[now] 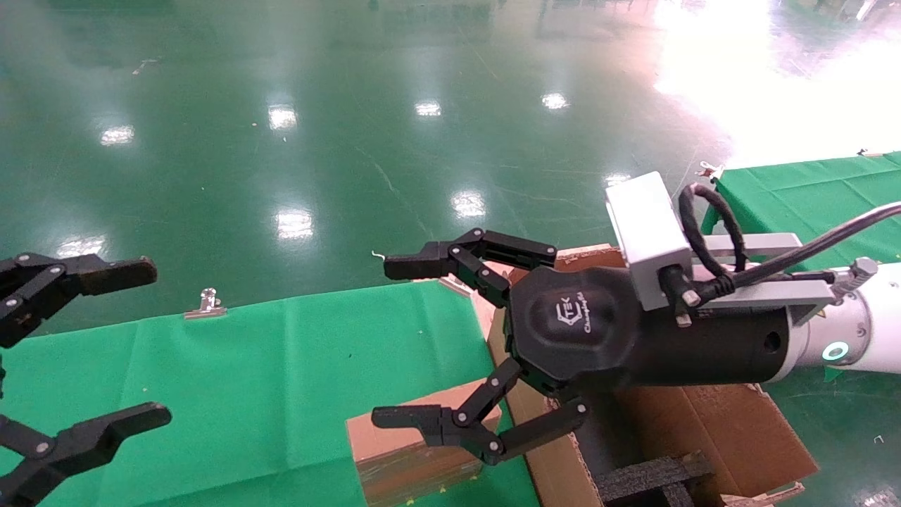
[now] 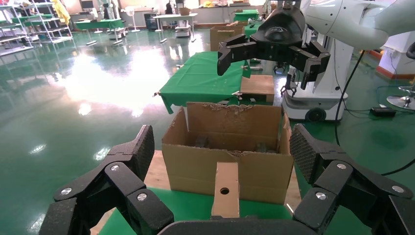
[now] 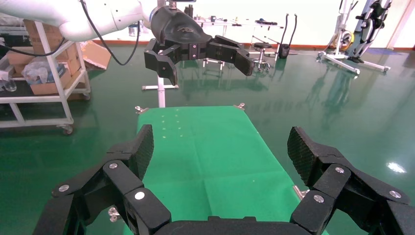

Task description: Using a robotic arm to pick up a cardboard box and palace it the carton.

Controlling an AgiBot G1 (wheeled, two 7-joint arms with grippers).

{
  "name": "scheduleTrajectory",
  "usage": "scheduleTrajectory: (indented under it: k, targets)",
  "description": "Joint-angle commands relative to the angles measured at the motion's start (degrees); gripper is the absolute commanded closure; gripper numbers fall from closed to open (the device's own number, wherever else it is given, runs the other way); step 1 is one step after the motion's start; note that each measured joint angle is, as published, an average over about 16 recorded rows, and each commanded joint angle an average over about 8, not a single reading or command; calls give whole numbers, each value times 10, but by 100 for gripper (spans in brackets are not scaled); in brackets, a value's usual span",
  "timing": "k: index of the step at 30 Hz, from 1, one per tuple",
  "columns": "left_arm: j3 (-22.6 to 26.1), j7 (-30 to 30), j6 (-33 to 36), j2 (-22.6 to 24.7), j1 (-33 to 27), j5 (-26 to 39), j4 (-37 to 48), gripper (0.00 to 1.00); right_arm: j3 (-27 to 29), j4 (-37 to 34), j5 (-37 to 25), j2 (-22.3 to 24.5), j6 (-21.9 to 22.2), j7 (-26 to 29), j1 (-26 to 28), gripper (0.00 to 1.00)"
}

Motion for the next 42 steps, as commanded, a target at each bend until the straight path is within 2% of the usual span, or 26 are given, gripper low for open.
scheduleTrajectory:
  k: [1, 13, 21, 26, 30, 36, 42]
  targets:
    - [0, 0, 0, 0, 0, 0, 0, 0, 0, 0, 0, 0, 0, 0, 0, 0]
    - [0, 0, 0, 0, 0, 0, 0, 2, 0, 0, 0, 0, 0, 0, 0, 0]
    - [0, 0, 0, 0, 0, 0, 0, 99, 0, 0, 0, 0, 0, 0, 0, 0]
    - [0, 0, 0, 0, 0, 0, 0, 100, -1, 0, -5, 2, -1, -1, 1, 0]
    - [0, 0, 0, 0, 0, 0, 0, 100, -14, 1, -36, 6, -8, 1, 15, 0]
    - [0, 0, 0, 0, 0, 0, 0, 100, -59, -10, -128, 0, -30, 13, 66, 0]
    - [0, 0, 0, 0, 0, 0, 0, 100, -128, -38, -231, -29, -47, 15, 133, 0]
